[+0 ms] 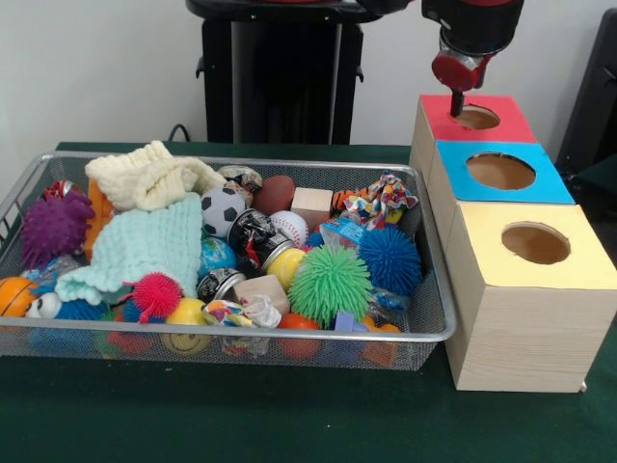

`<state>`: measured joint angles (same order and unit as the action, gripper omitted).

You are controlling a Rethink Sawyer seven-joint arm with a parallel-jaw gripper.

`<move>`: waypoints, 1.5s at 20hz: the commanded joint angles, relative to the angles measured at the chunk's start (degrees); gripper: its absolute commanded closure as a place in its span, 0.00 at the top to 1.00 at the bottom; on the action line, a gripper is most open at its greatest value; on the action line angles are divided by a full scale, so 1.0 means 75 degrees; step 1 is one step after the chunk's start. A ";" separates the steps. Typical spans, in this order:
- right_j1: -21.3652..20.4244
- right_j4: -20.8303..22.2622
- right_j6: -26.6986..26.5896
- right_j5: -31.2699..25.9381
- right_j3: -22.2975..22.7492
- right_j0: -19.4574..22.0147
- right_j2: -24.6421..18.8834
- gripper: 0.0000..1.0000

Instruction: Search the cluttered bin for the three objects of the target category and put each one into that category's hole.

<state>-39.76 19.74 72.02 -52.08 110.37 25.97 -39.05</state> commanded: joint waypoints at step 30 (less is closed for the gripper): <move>-0.0420 0.2328 -0.1281 -0.0545 -0.2603 0.0462 0.0495 1.00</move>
<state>-44.20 35.80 72.02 -52.12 93.06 25.68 -35.70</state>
